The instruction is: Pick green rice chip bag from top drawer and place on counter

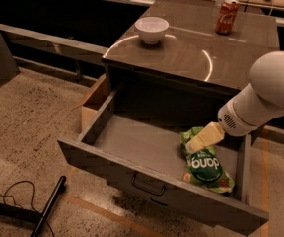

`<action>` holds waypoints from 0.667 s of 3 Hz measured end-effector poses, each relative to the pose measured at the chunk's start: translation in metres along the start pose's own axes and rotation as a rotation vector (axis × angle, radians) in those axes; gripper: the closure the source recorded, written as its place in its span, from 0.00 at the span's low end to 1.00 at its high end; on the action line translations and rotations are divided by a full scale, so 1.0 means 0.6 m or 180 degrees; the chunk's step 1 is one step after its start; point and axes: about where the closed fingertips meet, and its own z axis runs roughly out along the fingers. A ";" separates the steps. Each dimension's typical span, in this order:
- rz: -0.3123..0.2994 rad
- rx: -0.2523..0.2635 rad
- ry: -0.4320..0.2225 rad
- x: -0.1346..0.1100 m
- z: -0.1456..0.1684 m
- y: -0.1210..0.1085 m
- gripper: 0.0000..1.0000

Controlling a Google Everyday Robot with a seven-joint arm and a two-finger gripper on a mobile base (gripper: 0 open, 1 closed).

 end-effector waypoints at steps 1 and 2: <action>0.0277 0.0012 -0.0002 -0.003 0.027 -0.028 0.00; 0.0551 0.0057 0.0054 -0.008 0.065 -0.051 0.00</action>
Offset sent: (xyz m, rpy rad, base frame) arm 0.0512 -0.0241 -0.0623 0.0285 0.0757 -0.2786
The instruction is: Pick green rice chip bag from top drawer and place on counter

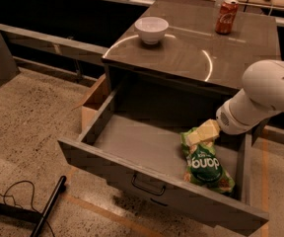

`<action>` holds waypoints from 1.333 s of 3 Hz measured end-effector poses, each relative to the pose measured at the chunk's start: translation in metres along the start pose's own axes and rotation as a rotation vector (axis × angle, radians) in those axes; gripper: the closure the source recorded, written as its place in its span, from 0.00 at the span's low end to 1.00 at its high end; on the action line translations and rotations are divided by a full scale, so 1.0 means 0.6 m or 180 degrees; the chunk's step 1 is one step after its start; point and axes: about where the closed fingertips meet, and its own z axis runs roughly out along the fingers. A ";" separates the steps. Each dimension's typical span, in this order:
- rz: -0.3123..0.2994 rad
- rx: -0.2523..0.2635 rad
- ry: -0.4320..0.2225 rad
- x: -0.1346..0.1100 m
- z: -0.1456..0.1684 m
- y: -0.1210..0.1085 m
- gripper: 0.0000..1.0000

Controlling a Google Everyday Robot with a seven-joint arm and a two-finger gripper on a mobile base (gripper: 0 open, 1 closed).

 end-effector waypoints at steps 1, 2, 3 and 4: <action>0.0182 0.0030 0.0146 0.016 0.044 0.005 0.00; 0.0248 0.0076 0.0246 0.036 0.086 0.011 0.00; 0.0241 0.0105 0.0280 0.050 0.119 0.012 0.00; 0.0132 0.0075 0.0191 0.044 0.144 0.020 0.17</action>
Offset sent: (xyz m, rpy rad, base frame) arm -0.0131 0.0131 -0.0892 -0.0494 0.1113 -0.1028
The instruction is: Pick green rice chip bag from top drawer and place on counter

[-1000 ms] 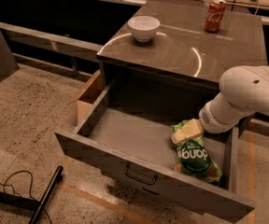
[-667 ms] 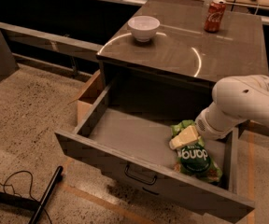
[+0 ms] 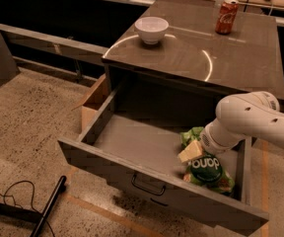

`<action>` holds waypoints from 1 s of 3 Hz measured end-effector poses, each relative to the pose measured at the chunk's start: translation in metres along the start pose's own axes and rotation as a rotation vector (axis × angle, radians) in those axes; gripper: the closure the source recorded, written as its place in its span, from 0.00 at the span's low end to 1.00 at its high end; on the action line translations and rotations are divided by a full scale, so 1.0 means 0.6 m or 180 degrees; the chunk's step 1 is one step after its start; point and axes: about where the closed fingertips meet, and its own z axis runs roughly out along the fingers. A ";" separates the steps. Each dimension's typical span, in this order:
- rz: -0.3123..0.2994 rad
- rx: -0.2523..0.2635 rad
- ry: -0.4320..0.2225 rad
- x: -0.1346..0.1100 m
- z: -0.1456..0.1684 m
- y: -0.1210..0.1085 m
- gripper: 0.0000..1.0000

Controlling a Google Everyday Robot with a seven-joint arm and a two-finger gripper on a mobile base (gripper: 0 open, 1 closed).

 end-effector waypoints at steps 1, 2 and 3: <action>-0.0115 -0.0049 -0.0076 -0.006 0.016 0.013 0.39; -0.0200 -0.0057 -0.0096 -0.002 0.024 0.021 0.63; -0.0306 -0.0097 -0.0210 -0.004 -0.001 0.027 0.87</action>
Offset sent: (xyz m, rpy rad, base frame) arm -0.0020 0.0189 -0.0173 0.0100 -0.0452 0.0912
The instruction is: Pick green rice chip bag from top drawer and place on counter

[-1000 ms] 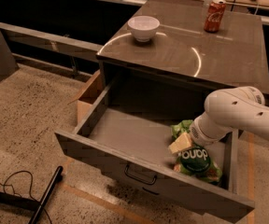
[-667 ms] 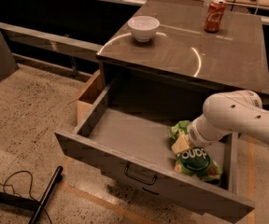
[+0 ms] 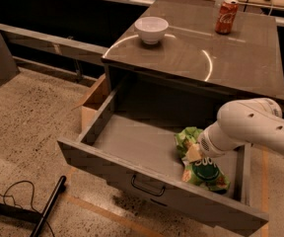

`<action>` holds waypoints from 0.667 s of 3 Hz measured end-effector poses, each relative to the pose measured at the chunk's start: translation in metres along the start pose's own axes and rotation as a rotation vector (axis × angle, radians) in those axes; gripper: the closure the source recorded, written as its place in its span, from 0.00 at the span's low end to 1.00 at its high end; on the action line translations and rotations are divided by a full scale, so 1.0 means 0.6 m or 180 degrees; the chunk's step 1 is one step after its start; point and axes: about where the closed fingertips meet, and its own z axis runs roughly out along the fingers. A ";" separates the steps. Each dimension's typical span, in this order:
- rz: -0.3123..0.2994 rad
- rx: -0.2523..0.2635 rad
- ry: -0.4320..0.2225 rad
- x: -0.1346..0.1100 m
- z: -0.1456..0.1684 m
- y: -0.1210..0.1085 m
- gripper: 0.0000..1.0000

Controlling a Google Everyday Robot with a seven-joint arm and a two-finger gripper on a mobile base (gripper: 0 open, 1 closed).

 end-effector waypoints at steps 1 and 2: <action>-0.0122 -0.0143 -0.0190 -0.010 -0.052 0.009 1.00; -0.0308 -0.0334 -0.0396 -0.025 -0.116 0.027 1.00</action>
Offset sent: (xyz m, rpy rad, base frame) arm -0.0251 0.0132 0.1290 0.2049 -0.1647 0.2350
